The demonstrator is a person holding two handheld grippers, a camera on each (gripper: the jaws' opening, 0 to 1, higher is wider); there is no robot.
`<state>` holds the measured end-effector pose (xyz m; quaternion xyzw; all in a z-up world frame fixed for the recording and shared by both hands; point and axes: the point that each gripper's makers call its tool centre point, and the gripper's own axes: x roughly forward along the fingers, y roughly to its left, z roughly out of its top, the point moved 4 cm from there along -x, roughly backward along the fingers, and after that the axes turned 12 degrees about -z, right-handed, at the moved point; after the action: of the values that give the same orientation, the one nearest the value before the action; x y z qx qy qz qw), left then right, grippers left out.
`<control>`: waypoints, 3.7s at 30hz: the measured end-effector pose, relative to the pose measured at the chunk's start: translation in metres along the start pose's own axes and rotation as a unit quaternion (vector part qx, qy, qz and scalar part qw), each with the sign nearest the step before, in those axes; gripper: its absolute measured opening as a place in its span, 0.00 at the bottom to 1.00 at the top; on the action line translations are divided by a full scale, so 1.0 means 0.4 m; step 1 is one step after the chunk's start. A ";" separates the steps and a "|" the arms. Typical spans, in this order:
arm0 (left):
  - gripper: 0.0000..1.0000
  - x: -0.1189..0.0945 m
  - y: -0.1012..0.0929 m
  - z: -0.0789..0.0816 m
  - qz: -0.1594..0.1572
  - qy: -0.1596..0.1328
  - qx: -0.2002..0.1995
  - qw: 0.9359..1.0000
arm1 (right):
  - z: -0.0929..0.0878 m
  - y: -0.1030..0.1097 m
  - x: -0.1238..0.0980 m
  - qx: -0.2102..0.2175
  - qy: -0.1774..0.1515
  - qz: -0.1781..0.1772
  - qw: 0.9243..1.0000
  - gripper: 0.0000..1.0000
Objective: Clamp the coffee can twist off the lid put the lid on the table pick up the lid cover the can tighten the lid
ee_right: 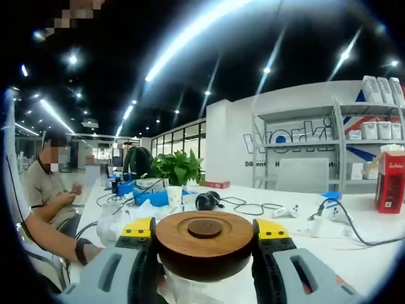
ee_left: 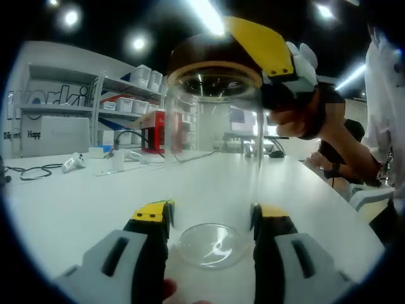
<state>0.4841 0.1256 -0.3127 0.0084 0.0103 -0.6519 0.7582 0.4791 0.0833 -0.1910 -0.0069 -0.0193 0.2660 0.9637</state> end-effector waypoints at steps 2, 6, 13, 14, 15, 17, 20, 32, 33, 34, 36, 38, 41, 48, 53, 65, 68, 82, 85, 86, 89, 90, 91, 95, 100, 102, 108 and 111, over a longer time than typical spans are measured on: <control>0.43 0.000 0.000 0.000 0.000 0.000 0.000 1.000 | -0.001 -0.002 0.000 0.003 -0.002 0.007 1.000 0.53; 0.43 0.000 0.000 0.000 0.000 0.000 0.000 1.000 | -0.001 -0.003 0.001 0.006 -0.004 0.021 1.000 0.53; 0.43 0.000 0.001 0.000 0.000 0.000 0.000 1.000 | -0.001 -0.004 0.002 0.008 -0.003 0.036 0.999 0.53; 0.43 0.000 0.001 0.000 0.000 0.000 0.000 1.000 | -0.001 -0.004 0.002 0.008 -0.004 0.038 0.999 0.53; 0.43 0.000 0.001 0.000 0.000 0.000 0.000 1.000 | -0.001 -0.004 0.003 0.009 -0.004 0.040 0.999 0.53; 0.43 0.000 0.001 -0.001 0.000 0.000 0.000 1.000 | -0.001 -0.005 0.003 0.009 -0.004 0.045 0.999 0.53; 0.43 0.000 0.001 -0.001 -0.001 0.000 0.000 1.000 | -0.002 -0.006 0.003 0.009 -0.005 0.053 0.999 0.53; 0.43 0.001 0.001 0.000 -0.001 0.000 0.001 1.000 | -0.002 -0.009 0.005 0.014 -0.003 0.104 0.994 0.53; 0.43 0.001 0.001 0.000 -0.001 0.000 0.001 1.000 | -0.002 -0.009 0.005 0.014 -0.003 0.106 0.994 0.53; 0.43 0.001 0.001 0.000 -0.001 0.000 0.000 1.000 | -0.002 -0.009 0.005 0.014 -0.002 0.109 0.994 0.53; 0.43 0.001 0.001 0.000 -0.001 0.000 0.001 1.000 | -0.002 -0.010 0.006 0.014 -0.001 0.114 0.993 0.53; 0.43 0.000 0.002 0.000 -0.001 0.000 0.001 1.000 | -0.002 -0.011 0.007 0.015 0.000 0.122 0.992 0.53; 0.43 0.000 0.002 0.000 -0.002 0.000 0.000 1.000 | -0.003 -0.012 0.007 0.017 -0.002 0.143 0.990 0.53; 0.43 0.001 0.001 0.000 -0.003 0.000 0.001 1.000 | -0.004 -0.011 0.007 0.022 -0.003 0.167 0.986 0.53; 0.43 0.001 0.001 0.000 -0.003 0.000 0.001 1.000 | -0.002 -0.012 0.008 0.018 -0.002 0.188 0.982 0.53; 0.43 0.001 -0.001 0.000 -0.003 0.000 0.001 1.000 | -0.004 -0.017 0.014 0.029 -0.005 0.260 0.965 0.53; 0.43 0.001 -0.001 0.000 -0.003 0.000 0.001 1.000 | -0.005 -0.021 0.017 0.041 -0.008 0.277 0.960 0.53; 0.43 0.001 0.003 -0.001 -0.003 0.000 0.000 1.000 | -0.005 -0.020 0.018 0.042 -0.009 0.305 0.951 0.53; 0.43 0.001 0.003 -0.001 -0.003 0.000 0.001 1.000 | -0.005 -0.020 0.018 0.041 -0.008 0.306 0.951 0.53; 0.43 0.001 0.003 -0.001 -0.004 0.000 0.001 1.000 | -0.005 -0.020 0.018 0.041 -0.009 0.306 0.951 0.53; 0.43 0.002 0.002 -0.001 -0.004 0.000 0.001 1.000 | -0.005 -0.019 0.017 0.041 -0.008 0.305 0.951 0.53; 0.43 0.002 0.002 -0.001 -0.004 0.000 0.001 1.000 | -0.005 -0.019 0.017 0.043 -0.008 0.304 0.952 0.53; 0.43 0.002 0.001 -0.001 -0.004 0.000 0.001 1.000 | -0.005 -0.020 0.017 0.043 -0.008 0.303 0.952 0.53; 0.43 0.002 0.001 -0.001 -0.004 0.000 0.001 1.000 | 0.001 -0.025 0.017 0.050 -0.010 0.293 0.955 0.54; 0.43 0.002 0.001 -0.001 -0.004 0.000 0.001 1.000 | 0.052 -0.053 0.010 0.116 -0.045 0.285 0.950 0.58; 0.43 0.002 0.002 -0.001 -0.004 0.000 0.001 1.000 | 0.083 -0.080 0.006 0.142 -0.064 0.262 0.953 0.57; 0.43 0.002 0.004 -0.001 -0.004 0.000 0.001 1.000 | 0.136 -0.112 -0.002 0.155 -0.078 0.161 0.972 0.56; 0.43 0.002 0.002 -0.001 -0.003 0.001 0.002 1.000 | 0.138 -0.110 -0.003 0.161 -0.059 0.089 0.981 0.59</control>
<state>0.4851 0.1251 -0.3130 0.0100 0.0097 -0.6545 0.7559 0.4984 0.0450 -0.1350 0.1626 -0.0319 0.3504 0.9218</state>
